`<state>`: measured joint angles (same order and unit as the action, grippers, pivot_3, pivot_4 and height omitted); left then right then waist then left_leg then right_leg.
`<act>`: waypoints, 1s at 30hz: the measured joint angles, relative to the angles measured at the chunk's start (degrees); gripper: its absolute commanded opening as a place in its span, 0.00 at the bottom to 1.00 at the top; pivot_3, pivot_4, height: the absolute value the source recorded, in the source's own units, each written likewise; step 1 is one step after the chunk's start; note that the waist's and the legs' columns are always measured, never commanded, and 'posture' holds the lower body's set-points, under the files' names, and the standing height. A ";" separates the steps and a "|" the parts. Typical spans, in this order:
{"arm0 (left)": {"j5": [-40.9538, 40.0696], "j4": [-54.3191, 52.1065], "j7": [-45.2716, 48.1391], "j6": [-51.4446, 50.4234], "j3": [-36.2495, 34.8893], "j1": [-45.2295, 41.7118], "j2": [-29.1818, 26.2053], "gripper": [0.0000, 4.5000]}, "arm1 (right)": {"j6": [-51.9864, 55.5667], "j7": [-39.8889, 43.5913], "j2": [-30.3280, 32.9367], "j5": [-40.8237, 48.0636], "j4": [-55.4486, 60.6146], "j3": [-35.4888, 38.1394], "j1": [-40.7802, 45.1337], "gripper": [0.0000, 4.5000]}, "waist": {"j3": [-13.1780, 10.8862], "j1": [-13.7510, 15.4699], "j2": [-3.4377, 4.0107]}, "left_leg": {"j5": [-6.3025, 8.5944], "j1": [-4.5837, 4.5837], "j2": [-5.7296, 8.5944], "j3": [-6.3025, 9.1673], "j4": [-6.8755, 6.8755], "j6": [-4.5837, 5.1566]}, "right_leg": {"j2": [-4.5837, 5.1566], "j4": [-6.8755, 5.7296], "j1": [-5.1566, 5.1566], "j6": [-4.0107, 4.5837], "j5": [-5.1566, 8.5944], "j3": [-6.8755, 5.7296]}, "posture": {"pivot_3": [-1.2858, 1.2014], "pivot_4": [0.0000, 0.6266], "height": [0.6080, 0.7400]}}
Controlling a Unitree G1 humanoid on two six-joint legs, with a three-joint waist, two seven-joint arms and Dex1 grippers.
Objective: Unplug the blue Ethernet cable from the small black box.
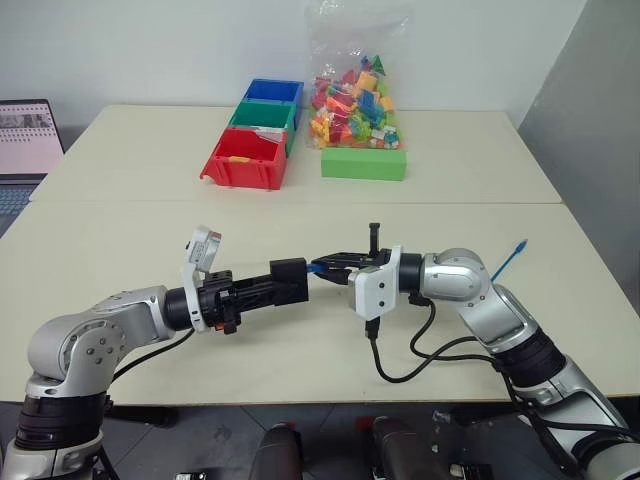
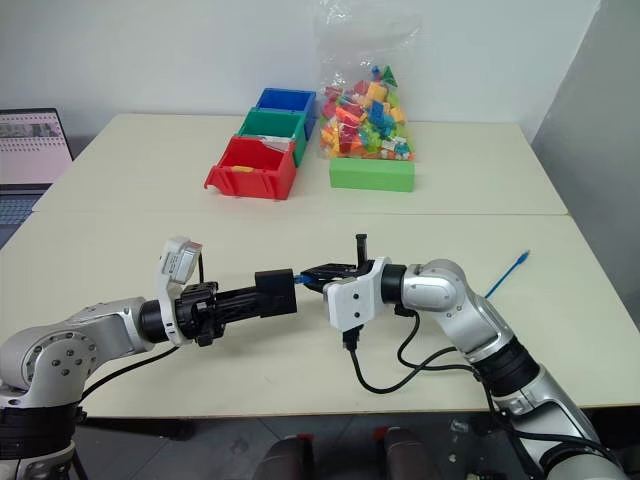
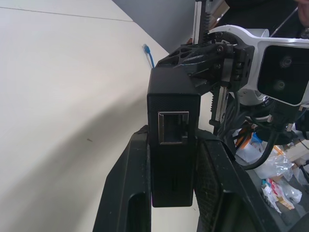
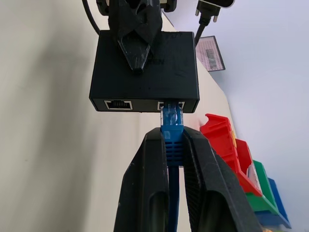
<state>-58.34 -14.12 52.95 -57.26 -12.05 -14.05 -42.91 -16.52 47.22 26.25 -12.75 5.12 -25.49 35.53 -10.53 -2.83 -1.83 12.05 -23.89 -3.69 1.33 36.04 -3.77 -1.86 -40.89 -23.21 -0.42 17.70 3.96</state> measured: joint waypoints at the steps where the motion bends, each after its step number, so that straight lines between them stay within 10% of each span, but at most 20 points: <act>1: 0.00 0.01 0.03 0.00 0.00 0.00 0.00 0.18 | -0.37 0.12 0.11 -0.16 0.00 -0.04 -0.01 0.32 | 0.00 0.00 0.00 | 0.00 0.00 0.00 0.01 0.00 0.00 | 0.00 0.00 0.00 0.00 0.00 0.00 | 0.52 0.24 1.00; 8: 1.12 0.01 3.03 0.57 0.68 0.58 -1.17 0.18 | 7.39 4.39 0.53 6.56 5.70 0.83 -0.99 0.66 | 0.00 0.01 0.00 | 0.00 -0.01 -0.01 0.02 -0.01 0.00 | 0.00 0.00 0.00 0.02 -0.01 -0.01 | 0.52 0.24 1.00; 20: 5.65 1.39 14.09 7.23 2.81 0.86 -4.32 0.18 | 59.03 7.52 -2.02 47.03 15.89 14.20 -4.29 0.66 | -0.02 0.01 0.04 | 0.00 0.00 -0.01 0.01 -0.01 0.01 | 0.00 0.00 0.00 -0.06 0.04 -0.01 | 0.52 0.24 1.00; 30: 5.38 1.39 15.79 7.78 2.80 0.85 -3.30 0.18 | 68.53 6.21 -4.77 53.59 10.77 14.76 -4.28 0.66 | -0.02 -0.20 0.04 | 0.01 -0.02 -0.01 0.01 -0.02 0.01 | -0.02 0.01 -0.02 -0.17 0.11 -0.02 | 0.52 0.24 1.00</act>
<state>-52.96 -12.73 68.75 -49.48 -9.24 -13.21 -46.21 52.01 53.43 21.48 40.84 15.89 -10.73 31.25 -10.55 -3.03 -1.79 12.05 -23.90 -3.70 1.35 36.02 -3.76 -1.88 -40.88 -23.23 -0.59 17.81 3.94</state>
